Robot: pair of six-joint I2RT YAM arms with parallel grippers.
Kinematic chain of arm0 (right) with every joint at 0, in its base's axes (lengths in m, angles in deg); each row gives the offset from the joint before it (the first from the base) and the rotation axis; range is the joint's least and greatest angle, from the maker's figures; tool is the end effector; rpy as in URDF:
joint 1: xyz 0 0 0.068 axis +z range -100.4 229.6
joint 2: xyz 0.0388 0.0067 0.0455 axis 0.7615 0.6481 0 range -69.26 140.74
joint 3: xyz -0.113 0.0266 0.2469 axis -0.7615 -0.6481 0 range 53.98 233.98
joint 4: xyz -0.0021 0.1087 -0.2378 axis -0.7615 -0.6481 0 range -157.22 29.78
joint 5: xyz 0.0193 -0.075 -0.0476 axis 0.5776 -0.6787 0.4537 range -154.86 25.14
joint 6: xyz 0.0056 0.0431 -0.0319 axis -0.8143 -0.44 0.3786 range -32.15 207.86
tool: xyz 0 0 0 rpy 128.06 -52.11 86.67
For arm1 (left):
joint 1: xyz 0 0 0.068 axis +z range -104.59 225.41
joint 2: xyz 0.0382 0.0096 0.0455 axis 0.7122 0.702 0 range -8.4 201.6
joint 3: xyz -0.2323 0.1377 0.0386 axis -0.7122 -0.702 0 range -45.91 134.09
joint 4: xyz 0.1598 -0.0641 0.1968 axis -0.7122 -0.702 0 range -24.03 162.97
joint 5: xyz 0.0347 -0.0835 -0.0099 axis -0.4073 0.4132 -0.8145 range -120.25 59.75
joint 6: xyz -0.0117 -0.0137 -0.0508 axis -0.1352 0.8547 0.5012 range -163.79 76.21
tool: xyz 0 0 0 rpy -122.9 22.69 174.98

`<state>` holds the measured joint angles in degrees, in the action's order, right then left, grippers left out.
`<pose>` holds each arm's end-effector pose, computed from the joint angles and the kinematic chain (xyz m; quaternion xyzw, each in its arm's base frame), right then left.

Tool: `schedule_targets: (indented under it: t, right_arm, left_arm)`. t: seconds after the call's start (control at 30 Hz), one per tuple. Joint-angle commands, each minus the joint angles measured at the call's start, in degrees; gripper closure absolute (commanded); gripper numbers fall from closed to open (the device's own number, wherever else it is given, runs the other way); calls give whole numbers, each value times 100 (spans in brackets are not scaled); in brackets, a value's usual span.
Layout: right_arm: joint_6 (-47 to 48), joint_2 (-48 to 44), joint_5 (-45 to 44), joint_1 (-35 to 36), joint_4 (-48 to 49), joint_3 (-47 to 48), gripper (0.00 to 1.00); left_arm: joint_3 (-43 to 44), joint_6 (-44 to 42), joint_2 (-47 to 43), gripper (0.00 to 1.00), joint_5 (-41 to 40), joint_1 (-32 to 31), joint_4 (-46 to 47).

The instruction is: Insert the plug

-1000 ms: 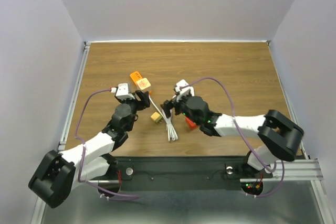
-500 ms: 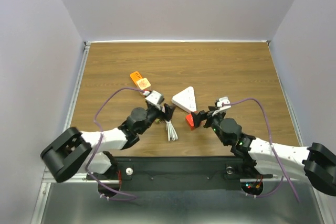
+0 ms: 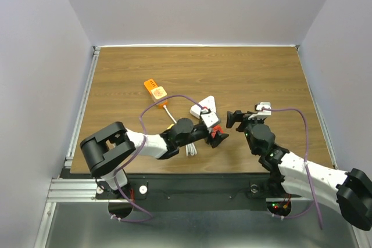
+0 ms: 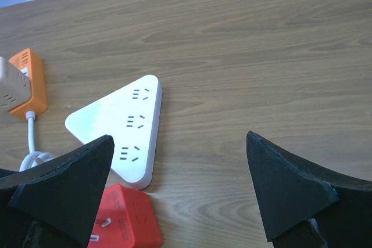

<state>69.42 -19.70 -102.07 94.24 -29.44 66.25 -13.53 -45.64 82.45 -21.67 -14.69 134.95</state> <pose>0.1444 0.1123 0.2021 0.0466 0.7369 0.1272 0.6623 0.1511 -0.2733 0.2067 0.3983 0.5577 -0.3983 0.6096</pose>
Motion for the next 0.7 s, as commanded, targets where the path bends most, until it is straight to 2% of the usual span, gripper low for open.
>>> schedule_targets:
  t: [0.0, 0.03, 0.3, 0.67]
  right_arm:
    - [-134, 18, 407, -236, 94, 47, 0]
    - [-134, 36, 460, -263, 94, 56, 0]
    - [-169, -218, 522, -482, 94, -67, 0]
    - [-204, -359, 636, -579, 86, -146, 0]
  left_arm:
    - [444, -447, 178, 14, 74, -46, -396]
    - [523, -483, 214, 9, -22, -46, -484]
    - [770, -676, 460, 8, -708, -55, -1248]
    - [1095, -633, 890, 12, -339, -55, -2005]
